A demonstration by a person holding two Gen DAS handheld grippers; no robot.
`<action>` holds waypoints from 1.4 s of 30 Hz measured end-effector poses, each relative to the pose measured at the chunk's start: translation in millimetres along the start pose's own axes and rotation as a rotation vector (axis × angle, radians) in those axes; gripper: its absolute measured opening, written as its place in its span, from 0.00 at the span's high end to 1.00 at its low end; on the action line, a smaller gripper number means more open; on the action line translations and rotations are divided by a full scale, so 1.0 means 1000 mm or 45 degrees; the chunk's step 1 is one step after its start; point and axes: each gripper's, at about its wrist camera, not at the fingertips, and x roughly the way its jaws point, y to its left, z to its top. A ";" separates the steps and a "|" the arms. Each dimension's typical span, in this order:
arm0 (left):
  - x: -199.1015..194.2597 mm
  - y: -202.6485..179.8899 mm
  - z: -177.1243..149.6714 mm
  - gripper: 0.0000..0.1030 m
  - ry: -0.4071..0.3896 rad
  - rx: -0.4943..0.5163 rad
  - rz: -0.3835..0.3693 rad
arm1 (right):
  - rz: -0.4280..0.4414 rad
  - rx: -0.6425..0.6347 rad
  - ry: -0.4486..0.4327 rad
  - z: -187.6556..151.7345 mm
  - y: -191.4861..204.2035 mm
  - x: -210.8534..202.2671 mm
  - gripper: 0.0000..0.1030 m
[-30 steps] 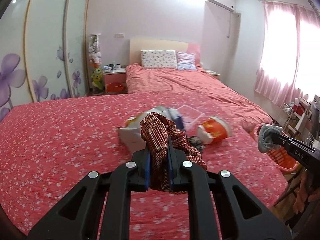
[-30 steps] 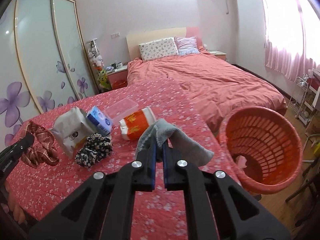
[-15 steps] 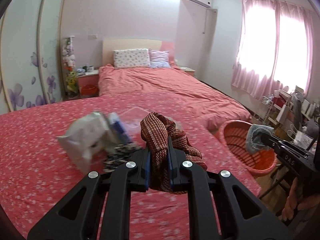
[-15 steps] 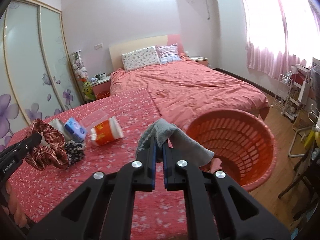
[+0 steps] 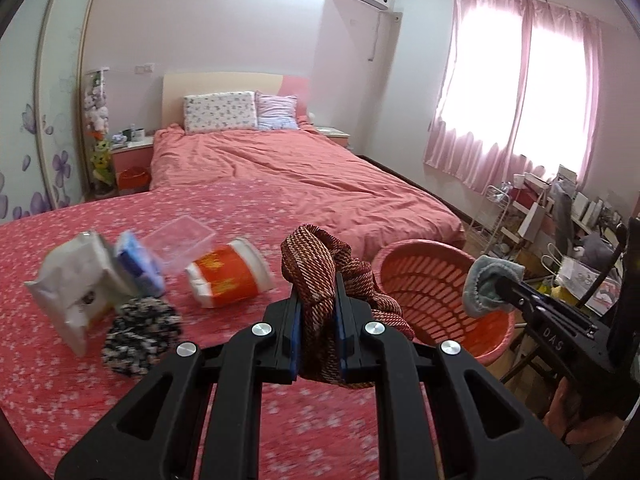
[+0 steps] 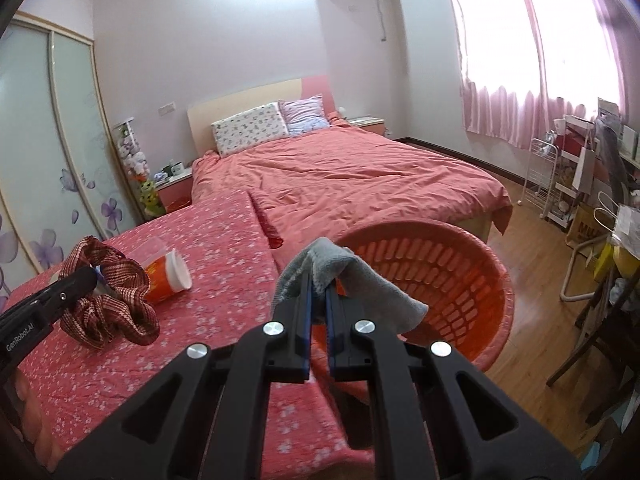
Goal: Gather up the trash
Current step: 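Carry the plaid cloth and sock over the basket and open both grippers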
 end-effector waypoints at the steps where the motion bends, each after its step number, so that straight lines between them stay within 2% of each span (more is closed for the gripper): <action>1: 0.003 -0.005 -0.001 0.87 0.004 0.001 -0.014 | -0.013 0.008 -0.007 0.000 -0.005 0.002 0.93; 21: 0.053 -0.065 0.001 0.87 0.061 0.062 -0.165 | -0.046 0.109 -0.025 0.001 -0.052 0.030 0.93; 32: 0.086 -0.090 0.000 0.87 0.120 0.072 -0.216 | -0.062 0.149 -0.035 0.004 -0.074 0.046 0.93; 37: 0.107 -0.100 -0.001 0.87 0.185 0.059 -0.222 | -0.052 0.175 -0.023 0.006 -0.082 0.057 0.93; 41: 0.121 -0.102 -0.003 0.84 0.252 0.050 -0.223 | -0.037 0.203 -0.007 0.006 -0.089 0.066 0.85; 42: 0.122 -0.102 -0.004 0.80 0.262 0.049 -0.224 | -0.040 0.208 -0.004 0.006 -0.089 0.067 0.82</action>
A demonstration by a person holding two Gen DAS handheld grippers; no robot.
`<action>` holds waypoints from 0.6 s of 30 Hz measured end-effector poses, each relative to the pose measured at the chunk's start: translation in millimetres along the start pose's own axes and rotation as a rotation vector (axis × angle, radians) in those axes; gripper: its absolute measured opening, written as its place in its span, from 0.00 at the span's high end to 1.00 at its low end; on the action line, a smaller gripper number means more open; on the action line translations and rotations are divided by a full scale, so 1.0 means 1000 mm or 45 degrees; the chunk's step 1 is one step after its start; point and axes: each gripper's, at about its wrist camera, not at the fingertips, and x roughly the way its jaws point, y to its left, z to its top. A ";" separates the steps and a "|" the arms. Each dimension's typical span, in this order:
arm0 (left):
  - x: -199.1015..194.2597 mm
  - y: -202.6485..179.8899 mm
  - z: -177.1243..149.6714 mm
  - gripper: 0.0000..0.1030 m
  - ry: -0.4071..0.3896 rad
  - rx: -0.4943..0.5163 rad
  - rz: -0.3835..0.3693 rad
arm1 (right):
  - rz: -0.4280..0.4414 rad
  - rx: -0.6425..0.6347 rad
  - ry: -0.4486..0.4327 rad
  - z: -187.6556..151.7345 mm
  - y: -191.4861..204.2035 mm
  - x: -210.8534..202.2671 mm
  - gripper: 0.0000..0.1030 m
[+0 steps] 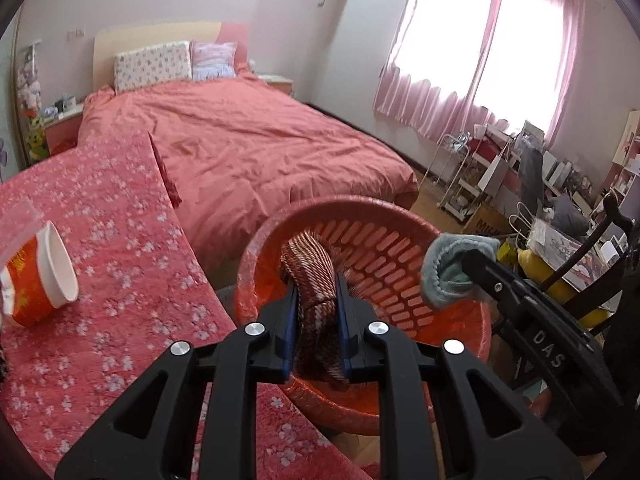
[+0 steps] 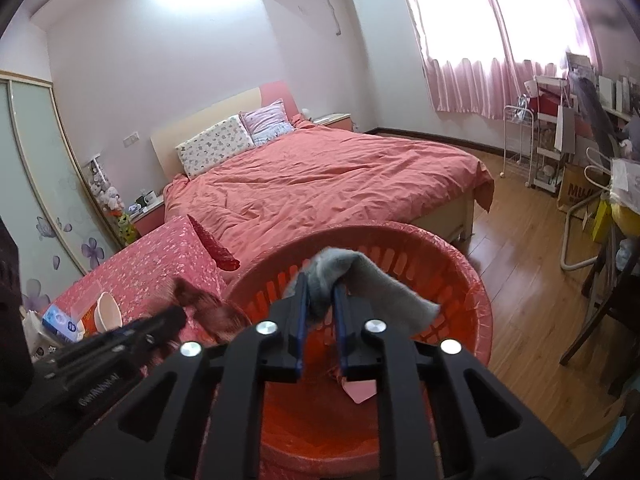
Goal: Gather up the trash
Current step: 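Carry the plaid cloth and sock over the basket and open both grippers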
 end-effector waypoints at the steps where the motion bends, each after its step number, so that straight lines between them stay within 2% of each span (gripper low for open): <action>1: 0.003 0.001 -0.001 0.73 0.016 -0.002 0.007 | 0.002 0.007 0.004 -0.001 -0.001 0.001 0.81; 2: 0.003 0.002 -0.001 0.70 0.020 -0.001 0.014 | 0.001 0.012 0.005 -0.001 -0.002 0.002 0.75; 4: 0.001 0.005 -0.004 0.61 0.020 -0.008 0.030 | -0.008 0.007 0.002 -0.002 -0.002 0.002 0.70; 9: -0.004 0.013 -0.006 0.54 0.017 -0.025 0.069 | -0.022 -0.008 -0.009 -0.003 -0.001 -0.002 0.59; 18: -0.044 0.050 -0.014 0.45 -0.030 -0.024 0.206 | -0.026 -0.057 -0.020 -0.007 0.018 -0.017 0.51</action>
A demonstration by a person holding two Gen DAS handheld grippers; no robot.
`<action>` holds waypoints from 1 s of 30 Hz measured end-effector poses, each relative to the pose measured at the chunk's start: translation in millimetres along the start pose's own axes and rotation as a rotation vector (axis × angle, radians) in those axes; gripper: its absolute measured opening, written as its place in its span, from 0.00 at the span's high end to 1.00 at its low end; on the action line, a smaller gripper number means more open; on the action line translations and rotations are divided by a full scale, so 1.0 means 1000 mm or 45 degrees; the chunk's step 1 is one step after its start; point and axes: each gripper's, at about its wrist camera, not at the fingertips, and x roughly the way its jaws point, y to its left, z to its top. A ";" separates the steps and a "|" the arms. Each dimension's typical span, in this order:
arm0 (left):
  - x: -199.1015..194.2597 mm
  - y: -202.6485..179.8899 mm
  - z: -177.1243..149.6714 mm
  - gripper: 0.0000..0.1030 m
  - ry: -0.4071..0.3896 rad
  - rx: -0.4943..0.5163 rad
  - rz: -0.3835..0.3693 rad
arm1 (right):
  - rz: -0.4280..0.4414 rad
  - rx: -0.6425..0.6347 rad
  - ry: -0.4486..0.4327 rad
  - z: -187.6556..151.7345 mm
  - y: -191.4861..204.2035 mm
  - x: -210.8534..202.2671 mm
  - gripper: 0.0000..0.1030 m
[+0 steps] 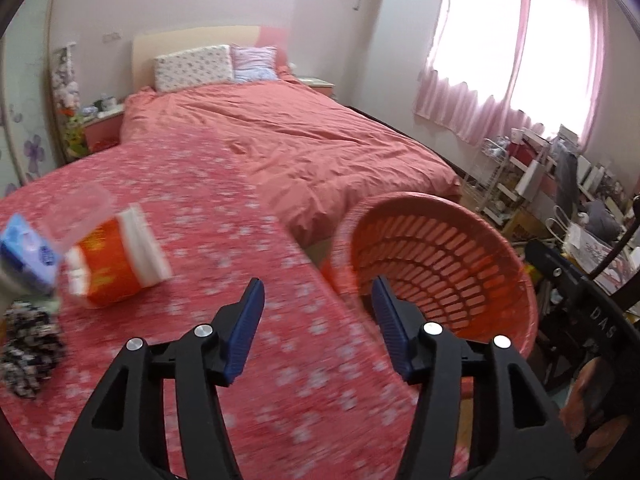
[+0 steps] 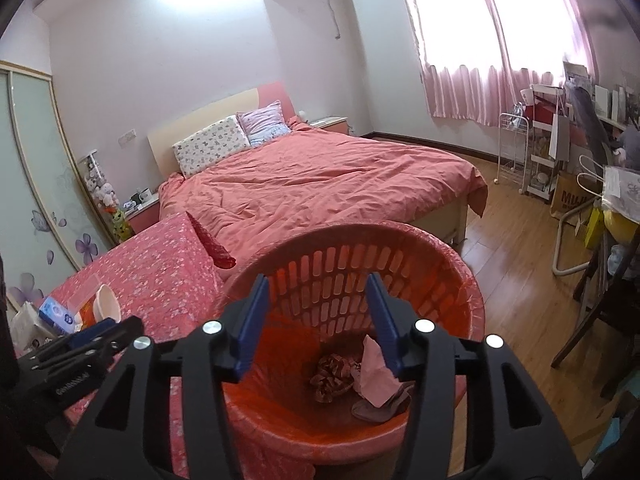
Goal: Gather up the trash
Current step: 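Carry the plaid cloth and sock over the basket and open both grippers, then grasp the white plastic bag with the left gripper while the right gripper grasps the floral scrunchie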
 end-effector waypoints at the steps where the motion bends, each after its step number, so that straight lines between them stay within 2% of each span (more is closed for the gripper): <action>1: -0.007 0.008 -0.002 0.45 -0.010 -0.002 0.024 | 0.009 -0.013 0.002 -0.001 0.006 -0.002 0.51; 6: -0.035 0.044 -0.009 0.43 -0.047 -0.029 0.121 | 0.053 -0.066 0.011 -0.006 0.034 -0.011 0.49; 12: -0.068 0.094 -0.018 0.41 -0.077 -0.091 0.258 | 0.141 -0.152 0.039 -0.019 0.084 -0.021 0.46; 18: -0.103 0.149 -0.029 0.35 -0.126 -0.200 0.400 | 0.229 -0.228 0.085 -0.035 0.133 -0.025 0.44; 22: -0.124 0.185 -0.035 0.28 -0.166 -0.279 0.501 | 0.272 -0.274 0.119 -0.046 0.162 -0.025 0.43; 25: -0.129 0.205 -0.035 0.21 -0.178 -0.312 0.551 | 0.287 -0.300 0.141 -0.053 0.175 -0.025 0.43; 30: -0.120 0.231 -0.029 0.17 -0.153 -0.307 0.606 | 0.286 -0.329 0.173 -0.061 0.191 -0.022 0.43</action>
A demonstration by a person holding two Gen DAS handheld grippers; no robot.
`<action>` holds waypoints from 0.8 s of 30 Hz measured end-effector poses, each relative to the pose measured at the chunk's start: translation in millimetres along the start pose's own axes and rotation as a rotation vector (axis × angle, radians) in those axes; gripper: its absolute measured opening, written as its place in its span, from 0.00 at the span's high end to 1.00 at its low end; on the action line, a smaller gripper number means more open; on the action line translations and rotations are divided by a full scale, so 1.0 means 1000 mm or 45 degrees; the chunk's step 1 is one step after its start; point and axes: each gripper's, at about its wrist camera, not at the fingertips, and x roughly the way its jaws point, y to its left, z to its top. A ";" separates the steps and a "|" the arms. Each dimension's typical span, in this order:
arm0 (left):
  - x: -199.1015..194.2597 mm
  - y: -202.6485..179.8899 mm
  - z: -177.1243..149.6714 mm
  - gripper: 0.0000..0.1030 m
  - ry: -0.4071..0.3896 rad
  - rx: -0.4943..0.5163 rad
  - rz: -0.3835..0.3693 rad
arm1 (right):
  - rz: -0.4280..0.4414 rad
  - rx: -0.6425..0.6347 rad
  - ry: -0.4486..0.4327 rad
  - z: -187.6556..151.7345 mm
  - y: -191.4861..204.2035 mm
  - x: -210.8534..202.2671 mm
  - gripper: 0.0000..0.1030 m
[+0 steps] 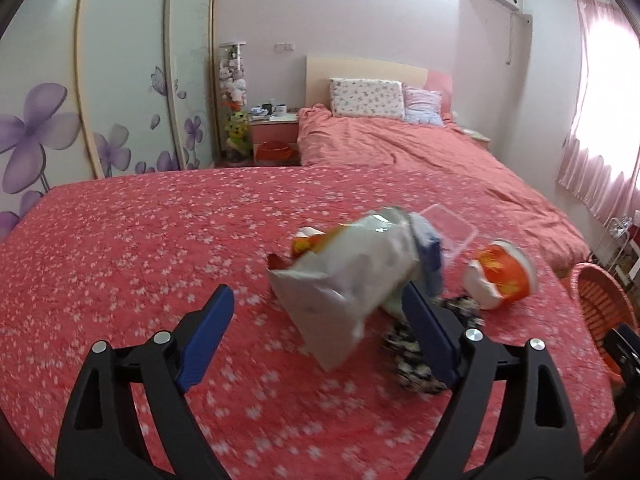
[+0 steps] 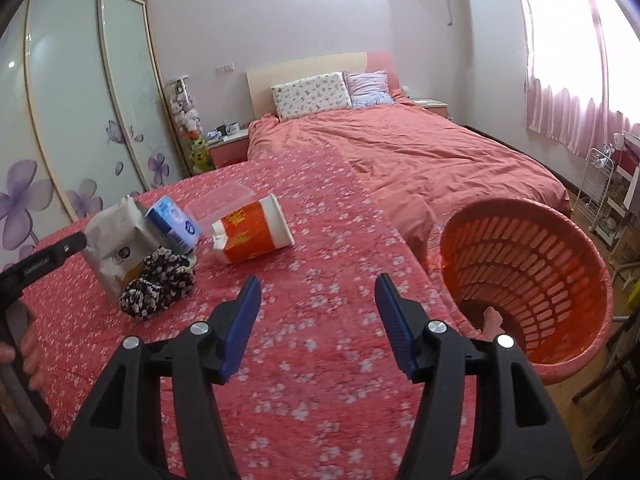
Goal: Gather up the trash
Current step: 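Grasp the white plastic bag with the left gripper while the right gripper grasps the floral scrunchie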
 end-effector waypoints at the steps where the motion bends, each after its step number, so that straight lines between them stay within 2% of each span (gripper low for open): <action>1: 0.006 0.002 0.002 0.17 0.009 0.005 0.005 | -0.001 -0.002 0.002 -0.001 0.002 0.001 0.43; 7: 0.030 0.011 0.004 0.17 0.075 0.022 -0.045 | -0.003 -0.028 0.029 -0.002 0.016 0.007 0.43; 11: 0.037 0.016 0.004 0.18 0.097 0.000 -0.137 | 0.004 -0.059 0.042 -0.003 0.028 0.011 0.43; 13: 0.036 0.017 0.004 0.36 0.092 -0.001 -0.179 | 0.013 -0.075 0.045 -0.003 0.035 0.012 0.43; 14: 0.035 0.017 0.003 0.39 0.091 0.000 -0.212 | 0.017 -0.080 0.046 -0.003 0.038 0.013 0.43; 16: 0.035 0.017 0.003 0.56 0.082 0.011 -0.232 | 0.025 -0.093 0.047 -0.003 0.044 0.013 0.43; 17: 0.033 0.016 0.002 0.61 0.077 0.018 -0.247 | 0.030 -0.100 0.048 -0.003 0.047 0.013 0.43; 19: 0.028 0.015 0.001 0.82 0.062 0.024 -0.267 | 0.039 -0.114 0.049 -0.003 0.054 0.012 0.43; 24: 0.016 0.025 0.001 0.88 0.012 0.030 -0.281 | 0.063 -0.150 0.048 -0.002 0.071 0.011 0.43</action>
